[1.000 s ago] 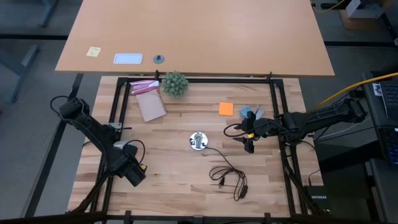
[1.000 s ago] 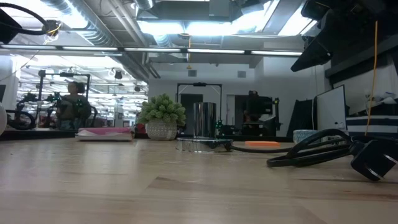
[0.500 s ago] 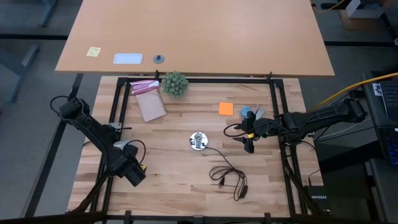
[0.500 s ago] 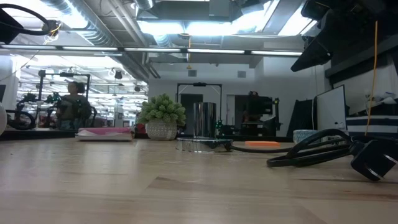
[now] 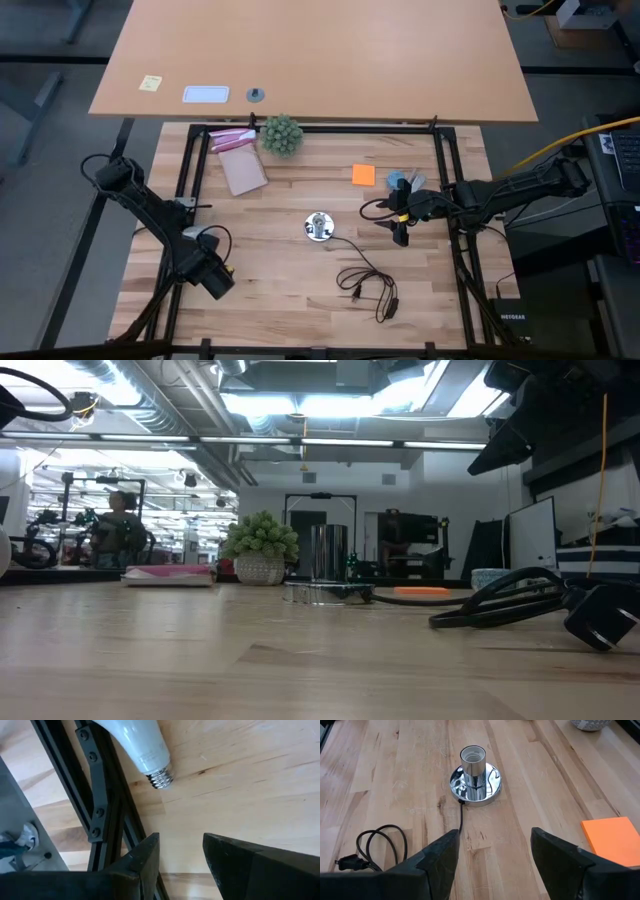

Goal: Screw lightbulb
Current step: Insert the white lightbulb into the silver lamp

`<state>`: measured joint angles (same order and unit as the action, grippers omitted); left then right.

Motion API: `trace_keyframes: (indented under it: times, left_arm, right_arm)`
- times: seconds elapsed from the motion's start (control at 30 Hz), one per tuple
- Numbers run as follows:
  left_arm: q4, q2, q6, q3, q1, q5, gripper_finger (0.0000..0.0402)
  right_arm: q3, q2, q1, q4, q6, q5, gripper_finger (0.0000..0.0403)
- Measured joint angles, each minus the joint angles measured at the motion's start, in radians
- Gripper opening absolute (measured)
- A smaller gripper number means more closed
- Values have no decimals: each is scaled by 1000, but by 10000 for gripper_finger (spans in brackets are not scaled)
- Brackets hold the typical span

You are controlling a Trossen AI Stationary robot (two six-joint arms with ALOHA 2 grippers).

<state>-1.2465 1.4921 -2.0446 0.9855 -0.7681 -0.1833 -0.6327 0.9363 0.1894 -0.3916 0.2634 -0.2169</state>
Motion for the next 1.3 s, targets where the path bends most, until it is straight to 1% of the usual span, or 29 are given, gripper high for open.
trace_keyframes:
  times: [0.2,0.37,0.43,0.53,0.8,1.03,1.3]
  left_arm:
    - [8,0,-74,-36,0,-4,141]
    - [11,0,-62,-76,-1,-73,141]
    - [7,0,-41,-87,-4,-76,141]
    - [21,0,-51,-97,-4,-74,141]
    - [36,0,-175,-97,-21,50,141]
    - [36,0,-278,-97,-52,79,141]
    - [37,0,-286,-97,-58,80,141]
  right_arm:
    - [0,0,0,0,0,0,246]
    - [0,0,0,0,0,0,246]
    - [0,0,0,0,0,0,246]
    - [0,0,0,0,0,0,246]
    - [0,0,0,0,0,0,246]
    - [0,0,0,-1,0,0,246]
    - [0,0,0,0,0,0,246]
